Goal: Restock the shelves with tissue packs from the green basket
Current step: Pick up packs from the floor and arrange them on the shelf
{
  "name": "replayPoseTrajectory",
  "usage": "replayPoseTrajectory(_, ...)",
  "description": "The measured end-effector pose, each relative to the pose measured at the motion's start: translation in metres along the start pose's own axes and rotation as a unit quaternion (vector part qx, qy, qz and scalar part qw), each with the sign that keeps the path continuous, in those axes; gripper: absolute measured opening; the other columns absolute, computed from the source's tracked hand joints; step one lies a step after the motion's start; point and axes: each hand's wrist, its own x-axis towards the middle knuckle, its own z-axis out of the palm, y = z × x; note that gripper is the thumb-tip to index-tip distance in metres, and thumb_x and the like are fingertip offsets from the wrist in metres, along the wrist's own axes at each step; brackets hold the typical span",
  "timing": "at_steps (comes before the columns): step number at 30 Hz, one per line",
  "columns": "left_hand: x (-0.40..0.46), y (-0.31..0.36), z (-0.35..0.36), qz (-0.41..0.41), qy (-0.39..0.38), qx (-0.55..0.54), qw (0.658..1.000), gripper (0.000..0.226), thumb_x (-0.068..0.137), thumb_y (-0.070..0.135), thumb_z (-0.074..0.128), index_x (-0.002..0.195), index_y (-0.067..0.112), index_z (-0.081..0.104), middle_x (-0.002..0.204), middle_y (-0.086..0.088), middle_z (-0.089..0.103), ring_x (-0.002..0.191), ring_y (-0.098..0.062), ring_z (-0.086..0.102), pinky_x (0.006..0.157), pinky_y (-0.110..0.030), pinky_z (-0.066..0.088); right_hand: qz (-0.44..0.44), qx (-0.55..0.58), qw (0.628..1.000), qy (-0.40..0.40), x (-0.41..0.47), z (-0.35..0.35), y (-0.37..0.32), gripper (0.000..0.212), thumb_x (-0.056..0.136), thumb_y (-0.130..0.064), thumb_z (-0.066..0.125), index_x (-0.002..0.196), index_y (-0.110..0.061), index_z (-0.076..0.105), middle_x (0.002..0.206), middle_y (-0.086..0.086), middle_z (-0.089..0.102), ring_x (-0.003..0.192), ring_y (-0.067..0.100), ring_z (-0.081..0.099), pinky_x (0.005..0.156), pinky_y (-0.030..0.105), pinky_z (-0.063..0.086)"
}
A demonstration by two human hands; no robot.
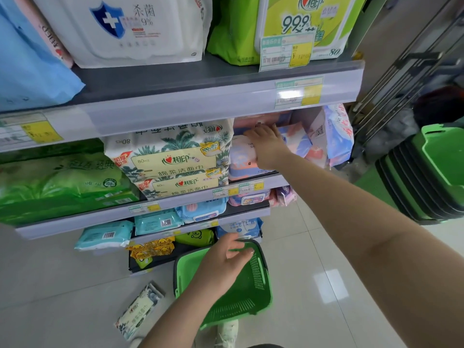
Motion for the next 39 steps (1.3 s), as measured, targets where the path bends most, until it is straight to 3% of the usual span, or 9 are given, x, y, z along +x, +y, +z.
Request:
replayPoseTrajectory(3,-0.003,-0.007,0.000,-0.001,-0.005,0.010,1.000,0.049,0.091,0.040,0.052,0.136,0.026,0.038,0.125,0.014,0.052,0.104,0.001,0.049,0.075,-0.004,0.032,0.008,-0.018,1.000,-0.025,-0.001,0.002,0.002,0.079,0.078,-0.004,0.058,0.146,-0.018,0.023,0.153,0.010,0.021,0.144,0.028,0.007,0.116,0.046,0.001)
replayPoseTrajectory(6,-0.005,-0.013,-0.004,-0.008,-0.003,0.017,1.000,0.048,0.091,0.040,0.051,0.136,0.026,0.038,0.119,0.017,0.052,0.102,0.003,0.049,0.073,-0.003,0.032,0.094,-0.019,0.995,-0.028,-0.008,0.001,0.002,0.082,0.080,-0.007,0.056,0.147,-0.032,0.017,0.157,0.007,0.005,0.145,0.028,-0.004,0.115,0.052,0.002)
replayPoseTrajectory(10,-0.002,-0.019,-0.011,-0.021,0.014,0.013,1.000,0.048,0.092,0.038,0.051,0.136,0.024,0.039,0.122,0.014,0.054,0.102,0.002,0.049,0.069,-0.003,0.032,0.215,0.024,0.976,0.017,-0.028,0.008,0.019,0.077,0.080,-0.023,0.057,0.147,-0.028,0.020,0.155,0.018,0.009,0.143,0.037,0.002,0.116,0.051,0.004)
replayPoseTrajectory(13,0.001,-0.017,-0.013,-0.014,0.022,0.023,0.999,0.048,0.092,0.039,0.051,0.136,0.022,0.039,0.128,0.009,0.054,0.103,-0.001,0.050,0.074,-0.009,0.035,0.181,-0.027,0.982,-0.052,-0.033,0.011,0.033,0.080,0.089,-0.040,0.050,0.150,-0.026,-0.001,0.156,0.018,-0.004,0.144,0.036,-0.006,0.117,0.047,0.000)
replayPoseTrajectory(16,0.002,-0.012,-0.014,-0.002,0.038,0.026,0.999,0.048,0.092,0.037,0.052,0.135,0.021,0.040,0.129,0.006,0.053,0.105,-0.004,0.050,0.085,-0.020,0.038,0.173,-0.027,0.979,-0.108,-0.027,0.003,0.038,0.082,0.091,-0.044,0.047,0.149,-0.027,-0.009,0.156,0.015,-0.011,0.144,0.033,-0.011,0.117,0.046,-0.002)
replayPoseTrajectory(18,0.002,-0.011,-0.016,0.013,0.051,0.046,0.998,0.050,0.091,0.037,0.053,0.136,0.020,0.038,0.130,0.005,0.052,0.105,-0.005,0.049,0.090,-0.023,0.039,0.176,-0.033,0.979,-0.099,-0.029,0.001,0.030,0.083,0.091,-0.042,0.049,0.149,-0.024,-0.007,0.157,0.016,-0.007,0.144,0.032,-0.008,0.117,0.047,0.001)
replayPoseTrajectory(22,-0.004,-0.017,-0.025,0.018,0.074,0.046,0.996,0.062,0.091,0.036,0.055,0.144,0.020,0.026,0.135,0.003,0.048,0.112,-0.009,0.048,0.095,-0.027,0.041,0.162,-0.033,0.986,0.006,-0.060,0.009,-0.006,0.078,0.087,-0.023,0.054,0.149,-0.014,0.008,0.157,0.015,0.003,0.144,0.032,0.001,0.116,0.048,0.008)
replayPoseTrajectory(28,-0.019,-0.053,-0.050,0.001,0.105,0.085,0.991,0.064,0.091,0.036,0.054,0.145,0.019,0.024,0.141,0.002,0.043,0.126,-0.017,0.044,0.102,-0.034,0.039,0.170,0.015,0.984,0.055,-0.124,0.033,-0.057,0.068,0.083,-0.012,0.054,0.146,-0.013,0.026,0.157,0.014,0.010,0.144,0.031,0.009,0.115,0.050,0.004)
replayPoseTrajectory(39,-0.091,-0.203,-0.119,-0.104,0.159,0.099,0.977,0.066,0.090,0.036,0.055,0.145,0.015,0.025,0.141,-0.004,0.045,0.124,-0.021,0.047,0.097,-0.035,0.042,0.072,0.041,0.988,-0.129,-0.165,0.105,-0.221,0.069,0.086,-0.012,0.053,0.147,-0.019,0.023,0.158,0.006,0.009,0.145,0.026,0.007,0.116,0.047,-0.003)
